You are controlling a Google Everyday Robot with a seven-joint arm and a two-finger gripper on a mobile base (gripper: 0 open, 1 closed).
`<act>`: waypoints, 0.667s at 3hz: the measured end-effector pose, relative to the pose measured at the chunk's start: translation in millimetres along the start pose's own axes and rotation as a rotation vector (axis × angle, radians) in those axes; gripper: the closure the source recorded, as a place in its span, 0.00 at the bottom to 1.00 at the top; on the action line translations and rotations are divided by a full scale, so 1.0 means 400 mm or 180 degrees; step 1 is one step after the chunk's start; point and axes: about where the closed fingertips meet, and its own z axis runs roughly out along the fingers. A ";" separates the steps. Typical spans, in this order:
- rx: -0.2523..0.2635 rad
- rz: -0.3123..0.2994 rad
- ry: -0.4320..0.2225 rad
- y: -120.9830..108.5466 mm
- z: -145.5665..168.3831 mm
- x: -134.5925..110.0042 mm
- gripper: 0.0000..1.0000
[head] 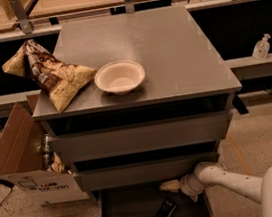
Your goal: Pick rxbar blueberry from bottom drawer and place on counter
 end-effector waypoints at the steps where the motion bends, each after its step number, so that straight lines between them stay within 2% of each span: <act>1: -0.0171 -0.0088 -0.0009 -0.017 0.007 -0.026 0.00; 2: -0.0168 -0.0094 -0.0063 -0.035 0.020 -0.073 0.00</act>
Offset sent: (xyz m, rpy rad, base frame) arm -0.0361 0.0361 0.0037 -0.0423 0.0187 0.0518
